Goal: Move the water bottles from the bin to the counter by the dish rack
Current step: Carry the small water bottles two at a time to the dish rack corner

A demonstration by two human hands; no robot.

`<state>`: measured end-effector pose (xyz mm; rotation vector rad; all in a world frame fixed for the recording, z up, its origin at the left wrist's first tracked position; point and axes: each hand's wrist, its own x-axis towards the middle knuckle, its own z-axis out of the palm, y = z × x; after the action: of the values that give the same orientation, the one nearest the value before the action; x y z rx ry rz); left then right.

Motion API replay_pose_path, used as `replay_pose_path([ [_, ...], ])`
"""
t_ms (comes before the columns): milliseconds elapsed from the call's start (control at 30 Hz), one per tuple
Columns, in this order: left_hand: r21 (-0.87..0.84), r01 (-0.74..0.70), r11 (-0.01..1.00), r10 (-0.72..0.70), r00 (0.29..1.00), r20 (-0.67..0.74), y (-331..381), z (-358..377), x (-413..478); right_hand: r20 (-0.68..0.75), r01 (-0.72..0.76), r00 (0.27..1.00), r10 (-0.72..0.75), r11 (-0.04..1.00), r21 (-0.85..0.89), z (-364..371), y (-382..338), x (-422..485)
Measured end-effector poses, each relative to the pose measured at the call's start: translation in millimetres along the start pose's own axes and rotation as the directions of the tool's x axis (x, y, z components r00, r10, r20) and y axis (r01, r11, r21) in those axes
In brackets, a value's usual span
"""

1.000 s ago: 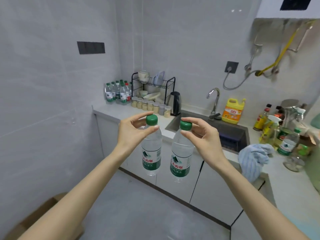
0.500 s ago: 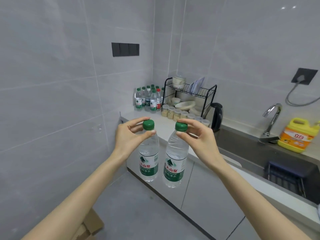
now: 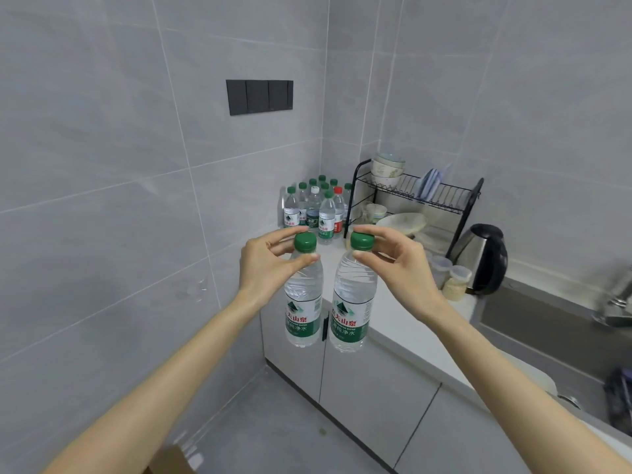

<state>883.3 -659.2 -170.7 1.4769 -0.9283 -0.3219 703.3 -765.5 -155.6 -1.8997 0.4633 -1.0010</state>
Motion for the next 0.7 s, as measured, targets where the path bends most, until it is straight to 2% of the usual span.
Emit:
replay_pose_path([
  [367,0.007,0.070,0.998,-0.070,0.997,-0.036,-83.4,18.3,142.7,0.107,-0.013,0.994,0.012,1.000,0.008,27.3,101.6,138.6],
  [700,0.114,0.138,0.984,-0.138,0.990,-0.007,-155.7,51.6,285.4,0.249,-0.025,0.968,0.037,0.998,-0.054,35.5,196.8,270.8],
])
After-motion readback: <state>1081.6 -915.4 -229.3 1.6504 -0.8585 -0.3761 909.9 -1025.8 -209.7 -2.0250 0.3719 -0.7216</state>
